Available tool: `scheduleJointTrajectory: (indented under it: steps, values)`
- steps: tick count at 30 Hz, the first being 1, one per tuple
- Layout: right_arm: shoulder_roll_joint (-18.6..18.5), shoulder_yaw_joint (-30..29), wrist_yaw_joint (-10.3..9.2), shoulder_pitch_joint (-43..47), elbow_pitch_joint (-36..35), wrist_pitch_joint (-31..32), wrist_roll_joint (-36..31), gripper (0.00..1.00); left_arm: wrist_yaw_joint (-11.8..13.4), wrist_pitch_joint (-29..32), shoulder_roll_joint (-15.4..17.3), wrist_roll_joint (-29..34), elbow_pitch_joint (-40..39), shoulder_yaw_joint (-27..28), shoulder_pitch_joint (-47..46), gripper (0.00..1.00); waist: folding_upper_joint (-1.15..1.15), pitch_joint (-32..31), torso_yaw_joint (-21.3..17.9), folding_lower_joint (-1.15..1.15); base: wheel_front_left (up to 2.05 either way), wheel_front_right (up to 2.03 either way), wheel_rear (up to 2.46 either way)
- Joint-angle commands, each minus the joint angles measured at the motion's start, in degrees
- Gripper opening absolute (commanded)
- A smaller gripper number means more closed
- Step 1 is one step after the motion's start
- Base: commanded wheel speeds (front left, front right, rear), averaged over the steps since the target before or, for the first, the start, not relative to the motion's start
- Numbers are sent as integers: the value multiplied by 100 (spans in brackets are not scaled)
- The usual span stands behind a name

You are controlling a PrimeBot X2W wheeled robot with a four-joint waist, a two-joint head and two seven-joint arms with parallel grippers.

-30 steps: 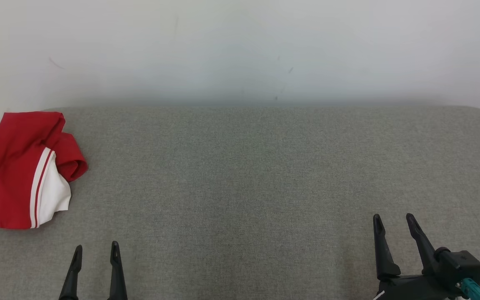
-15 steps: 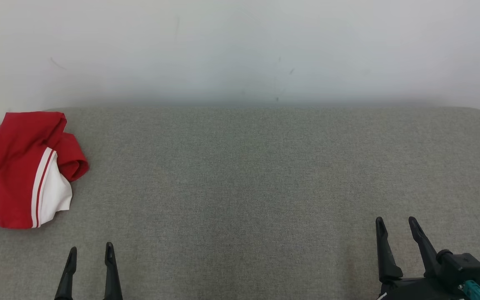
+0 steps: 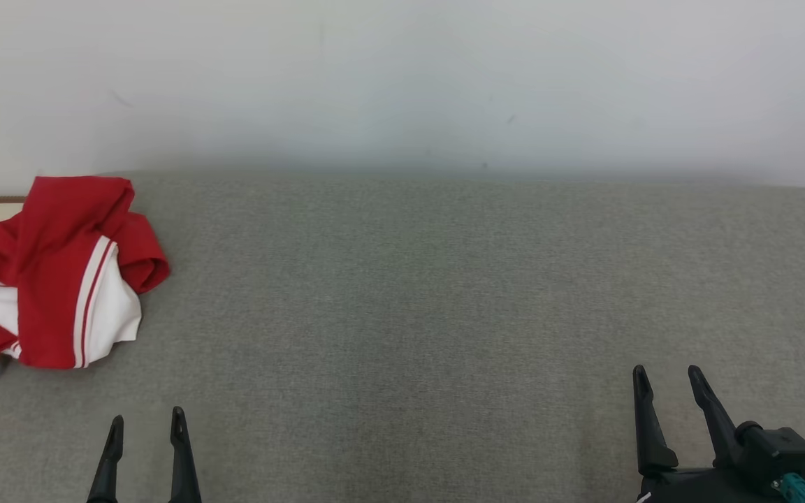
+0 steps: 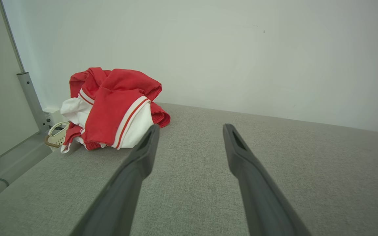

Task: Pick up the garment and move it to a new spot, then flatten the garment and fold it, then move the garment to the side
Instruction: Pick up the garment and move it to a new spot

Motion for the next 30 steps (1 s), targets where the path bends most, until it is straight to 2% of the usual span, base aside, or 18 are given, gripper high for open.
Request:
scheduleJointTrajectory:
  steps: [1, 10, 20, 30]
  values:
    - [-20, -20, 4, 76, 11, -13, 31, 100, 5, 16, 52, -38, 17, 11, 16, 100, 0, 3, 169, 0, 0, 0, 0]
    - [-20, -6, 4, 116, 43, -32, 34, 100, 33, 45, 56, -64, 87, -10, -83, 100, 0, 8, 748, 0, 0, 0, 0]
    - [-19, 45, 4, 1, 120, -63, 56, 100, 54, 115, 134, -106, 130, 3, -109, 100, 0, 20, 1564, 0, 0, 0, 0]
    - [-20, 106, 4, -60, 221, -135, 101, 100, 110, 151, 191, -130, 129, 15, -24, 100, 0, -51, 2067, 0, 0, 0, 0]
